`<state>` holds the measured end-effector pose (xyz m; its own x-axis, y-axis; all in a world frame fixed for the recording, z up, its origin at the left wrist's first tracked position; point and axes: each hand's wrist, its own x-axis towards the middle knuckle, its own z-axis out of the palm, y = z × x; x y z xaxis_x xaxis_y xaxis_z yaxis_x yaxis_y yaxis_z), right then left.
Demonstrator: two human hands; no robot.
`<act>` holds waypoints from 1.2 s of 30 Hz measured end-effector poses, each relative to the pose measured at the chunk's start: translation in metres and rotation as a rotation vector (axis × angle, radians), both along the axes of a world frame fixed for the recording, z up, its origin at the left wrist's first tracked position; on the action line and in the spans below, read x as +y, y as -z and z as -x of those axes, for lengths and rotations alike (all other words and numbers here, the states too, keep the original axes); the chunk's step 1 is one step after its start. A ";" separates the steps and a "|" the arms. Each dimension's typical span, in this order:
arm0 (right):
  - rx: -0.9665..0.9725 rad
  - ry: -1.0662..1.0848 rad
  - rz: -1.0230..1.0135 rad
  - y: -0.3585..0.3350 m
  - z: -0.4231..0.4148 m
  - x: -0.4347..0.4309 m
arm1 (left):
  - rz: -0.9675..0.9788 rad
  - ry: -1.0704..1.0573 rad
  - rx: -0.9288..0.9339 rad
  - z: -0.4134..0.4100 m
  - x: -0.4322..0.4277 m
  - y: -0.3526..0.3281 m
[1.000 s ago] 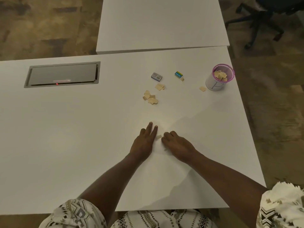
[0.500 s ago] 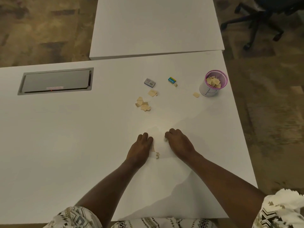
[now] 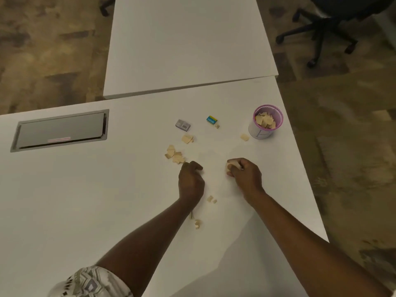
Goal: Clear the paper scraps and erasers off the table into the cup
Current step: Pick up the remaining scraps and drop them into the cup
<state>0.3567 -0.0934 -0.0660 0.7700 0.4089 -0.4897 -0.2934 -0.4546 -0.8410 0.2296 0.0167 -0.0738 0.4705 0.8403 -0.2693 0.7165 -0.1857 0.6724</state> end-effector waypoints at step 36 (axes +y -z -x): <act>-0.807 -0.780 0.608 -0.033 -0.142 0.011 | 0.169 0.185 -0.193 -0.128 0.010 -0.043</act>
